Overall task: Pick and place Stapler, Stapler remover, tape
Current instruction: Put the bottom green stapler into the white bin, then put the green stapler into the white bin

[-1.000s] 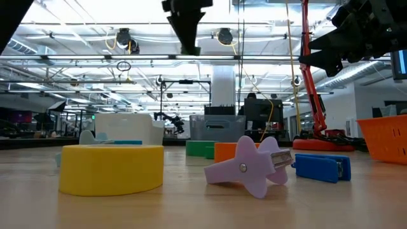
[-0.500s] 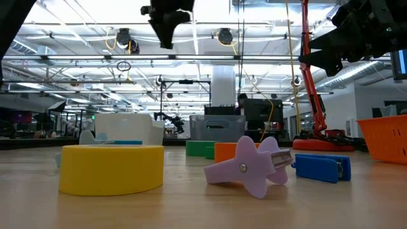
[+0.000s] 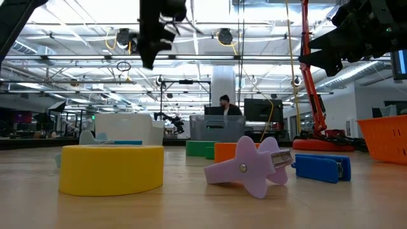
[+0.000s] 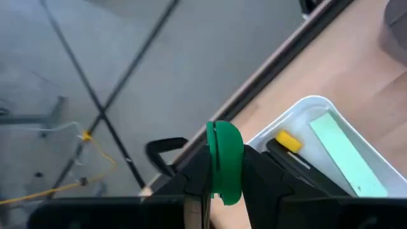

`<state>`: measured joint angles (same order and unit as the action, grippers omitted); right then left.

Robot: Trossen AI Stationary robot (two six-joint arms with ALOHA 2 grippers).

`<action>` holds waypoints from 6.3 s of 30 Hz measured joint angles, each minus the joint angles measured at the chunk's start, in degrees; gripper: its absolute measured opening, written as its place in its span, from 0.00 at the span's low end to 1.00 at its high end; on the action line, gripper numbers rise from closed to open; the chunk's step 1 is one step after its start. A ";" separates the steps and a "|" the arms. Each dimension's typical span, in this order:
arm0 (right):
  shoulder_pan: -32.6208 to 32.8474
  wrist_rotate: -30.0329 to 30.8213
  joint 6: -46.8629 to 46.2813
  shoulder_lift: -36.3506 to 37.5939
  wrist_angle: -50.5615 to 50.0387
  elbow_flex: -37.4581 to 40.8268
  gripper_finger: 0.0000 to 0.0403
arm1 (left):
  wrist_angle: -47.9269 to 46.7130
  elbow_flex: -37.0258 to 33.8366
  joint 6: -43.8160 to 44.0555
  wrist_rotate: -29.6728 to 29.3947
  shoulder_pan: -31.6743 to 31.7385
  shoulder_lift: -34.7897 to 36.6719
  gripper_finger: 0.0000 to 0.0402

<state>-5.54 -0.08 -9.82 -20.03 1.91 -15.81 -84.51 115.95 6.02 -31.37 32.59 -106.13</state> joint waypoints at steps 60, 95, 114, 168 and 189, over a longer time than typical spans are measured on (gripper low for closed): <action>0.02 0.00 0.00 0.00 0.00 0.00 0.60 | 39.25 -41.50 -5.98 22.33 6.39 0.44 0.17; 0.02 -0.01 0.00 -0.01 0.02 0.00 0.60 | 34.75 -41.43 -6.82 22.13 6.28 2.78 0.40; 0.00 0.00 0.00 -0.02 0.02 0.00 0.60 | 33.26 -41.39 11.80 26.93 -18.93 21.41 0.39; 0.02 -0.02 0.00 -0.02 -0.19 0.00 0.60 | 47.83 -28.26 -6.26 23.59 -41.01 -10.45 0.39; 0.01 -0.01 0.00 0.00 -0.01 0.00 0.60 | 49.86 -28.32 -15.12 23.77 -41.35 -13.68 0.39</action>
<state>-5.53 -0.09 -9.82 -20.03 1.90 -15.81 -34.65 87.64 -9.10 -7.60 -8.75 -119.81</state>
